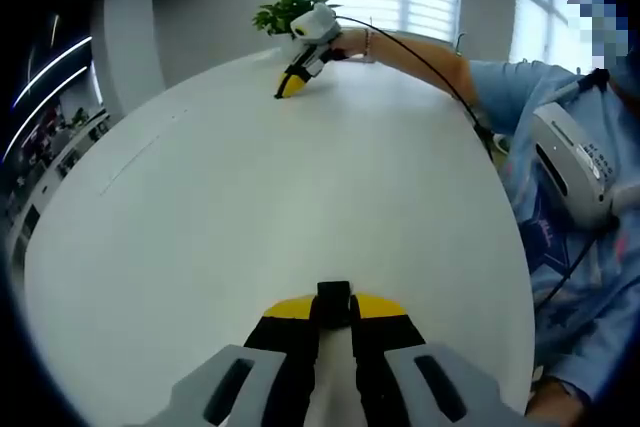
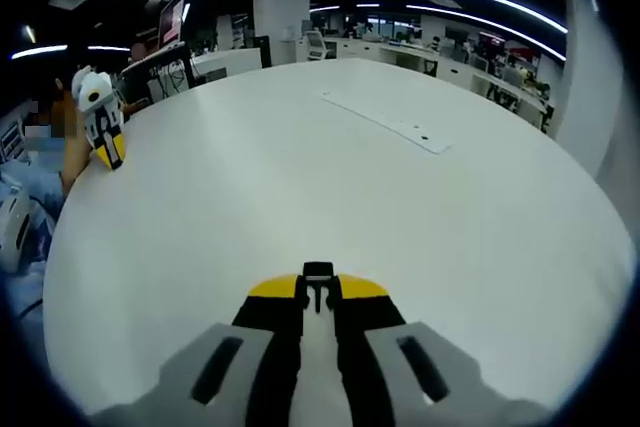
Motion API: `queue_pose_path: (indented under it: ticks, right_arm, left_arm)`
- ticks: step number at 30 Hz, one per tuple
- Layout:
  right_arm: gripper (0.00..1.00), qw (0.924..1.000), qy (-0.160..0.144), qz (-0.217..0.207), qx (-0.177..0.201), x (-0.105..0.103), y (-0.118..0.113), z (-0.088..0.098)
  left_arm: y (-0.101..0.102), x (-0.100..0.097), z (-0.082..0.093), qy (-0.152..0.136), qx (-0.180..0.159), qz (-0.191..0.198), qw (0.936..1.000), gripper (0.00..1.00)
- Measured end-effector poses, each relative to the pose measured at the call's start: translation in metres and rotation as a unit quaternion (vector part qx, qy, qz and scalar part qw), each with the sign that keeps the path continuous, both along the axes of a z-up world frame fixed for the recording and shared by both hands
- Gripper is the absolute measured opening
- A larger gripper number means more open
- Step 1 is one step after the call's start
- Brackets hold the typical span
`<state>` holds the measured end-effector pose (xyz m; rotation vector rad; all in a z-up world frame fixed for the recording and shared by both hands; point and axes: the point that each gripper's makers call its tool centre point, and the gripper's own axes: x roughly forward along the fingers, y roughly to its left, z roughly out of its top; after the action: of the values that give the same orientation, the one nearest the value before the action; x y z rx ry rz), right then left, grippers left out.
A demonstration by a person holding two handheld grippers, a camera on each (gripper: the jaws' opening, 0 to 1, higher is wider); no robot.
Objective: Snap the two parts of the plastic buckle together until the buckle closes and remains connected.
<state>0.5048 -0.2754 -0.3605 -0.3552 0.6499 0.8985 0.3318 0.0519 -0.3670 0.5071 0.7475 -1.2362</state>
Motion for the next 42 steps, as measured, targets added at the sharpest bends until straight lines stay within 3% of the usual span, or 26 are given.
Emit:
queue_pose_path:
  ticks: [8,21,34,42]
  right_arm:
    - [0.12,0.9995,-0.002,0.031,-0.004,-0.018,0.018,0.0]
    - [0.12,0.9959,-0.018,0.089,-0.003,-0.073,0.061,0.002]
    - [0.12,0.9931,-0.033,0.111,0.021,-0.135,0.08,0.007]
    - [0.12,0.9884,-0.025,0.149,0.013,-0.15,0.091,0.003]
  left_arm:
    - [-0.001,0.0,0.001,-0.001,0.001,0.0,1.0,0.12]
    - [0.001,0.002,0.003,-0.001,0.002,0.002,1.0,0.12]
    - [0.007,0.004,0.001,0.0,0.005,0.008,1.0,0.12]
    - [0.008,0.004,-0.002,-0.001,0.006,0.01,0.9999,0.12]
